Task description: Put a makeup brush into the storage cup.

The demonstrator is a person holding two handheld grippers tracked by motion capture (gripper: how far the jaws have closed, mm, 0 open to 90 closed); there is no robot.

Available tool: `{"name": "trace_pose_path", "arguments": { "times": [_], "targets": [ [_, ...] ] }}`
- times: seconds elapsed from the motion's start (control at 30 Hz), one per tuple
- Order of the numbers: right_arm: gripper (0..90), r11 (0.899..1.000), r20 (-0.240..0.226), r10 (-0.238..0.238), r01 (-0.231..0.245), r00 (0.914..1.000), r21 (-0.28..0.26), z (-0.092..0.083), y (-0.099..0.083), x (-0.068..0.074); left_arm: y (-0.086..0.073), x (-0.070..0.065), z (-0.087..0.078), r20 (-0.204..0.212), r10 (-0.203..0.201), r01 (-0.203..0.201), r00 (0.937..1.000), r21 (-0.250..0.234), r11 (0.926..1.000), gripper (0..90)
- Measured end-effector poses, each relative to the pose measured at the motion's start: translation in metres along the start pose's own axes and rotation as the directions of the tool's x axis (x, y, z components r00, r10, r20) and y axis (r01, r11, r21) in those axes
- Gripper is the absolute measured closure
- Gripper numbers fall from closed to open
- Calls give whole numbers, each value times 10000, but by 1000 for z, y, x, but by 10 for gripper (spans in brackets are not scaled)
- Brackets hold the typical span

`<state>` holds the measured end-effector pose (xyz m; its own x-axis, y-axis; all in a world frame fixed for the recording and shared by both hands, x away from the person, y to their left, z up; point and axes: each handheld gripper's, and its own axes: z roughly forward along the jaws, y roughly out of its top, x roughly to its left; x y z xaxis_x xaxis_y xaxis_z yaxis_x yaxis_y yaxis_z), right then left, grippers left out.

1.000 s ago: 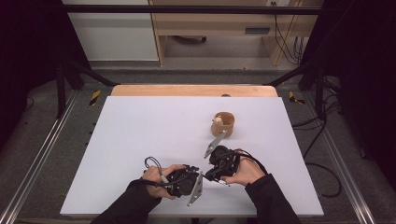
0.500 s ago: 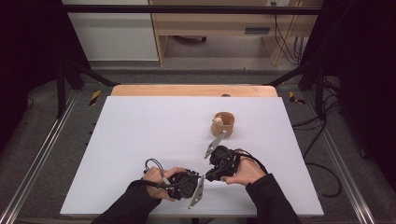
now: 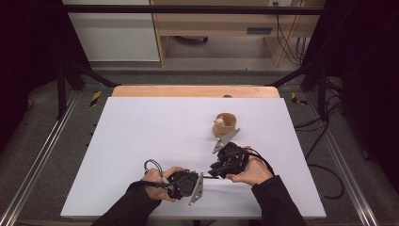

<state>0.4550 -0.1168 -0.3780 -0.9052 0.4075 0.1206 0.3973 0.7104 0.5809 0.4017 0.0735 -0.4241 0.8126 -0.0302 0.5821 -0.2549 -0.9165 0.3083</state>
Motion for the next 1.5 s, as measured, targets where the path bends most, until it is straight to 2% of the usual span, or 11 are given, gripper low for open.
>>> {"name": "trace_pose_path", "arguments": {
  "times": [0.27,0.4,0.57,0.77,0.8,0.93,1.2,1.37,1.4,1.43,1.5],
  "targets": [
    [527,9867,1006,819,-665,9916,-1485,-22,-8,-6,-6,8,-1,44,-1146,1145,9934,121,9933,850],
    [456,9750,1500,1111,-785,9824,-2078,-29,-14,-9,-10,11,-1,39,-1804,1804,9836,163,9835,850],
    [355,9590,1956,1514,-960,9689,-2668,-34,-21,-12,-14,12,-1,43,-2562,2561,9666,185,9665,850],
    [275,9398,2338,1876,-1051,9540,-3252,-38,-28,-13,-19,15,-4,11,-3517,3517,9361,-43,9361,850],
    [259,9362,2407,1947,-1070,9509,-3347,-39,-29,-13,-20,15,-4,-4,-3766,3765,9264,-131,9263,850],
    [214,9249,2515,2277,-1282,9407,-3579,-39,-35,-14,-24,16,-4,-11,-4375,4373,8992,-270,8989,850],
    [193,8924,2654,2865,-1555,9206,-4237,-39,-46,-14,-28,16,-3,12,-5272,5265,8498,-526,8485,850],
    [186,8916,2698,2897,-1564,9183,-4250,-36,-52,-13,-28,15,-3,125,-5683,5677,8227,-677,8204,850],
    [186,8899,2614,2931,-1624,9196,-4263,-34,-52,-12,-28,14,-3,140,-5826,5817,8127,-779,8096,850],
    [181,8887,2541,2931,-1646,9217,-4280,-33,-53,-12,-29,14,-3,170,-5852,5847,8107,-755,8077,850],
    [173,8819,2392,3057,-1793,9216,-4360,-31,-55,-10,-29,14,-3,188,-6003,5998,7996,-776,7964,850]
  ]
}}
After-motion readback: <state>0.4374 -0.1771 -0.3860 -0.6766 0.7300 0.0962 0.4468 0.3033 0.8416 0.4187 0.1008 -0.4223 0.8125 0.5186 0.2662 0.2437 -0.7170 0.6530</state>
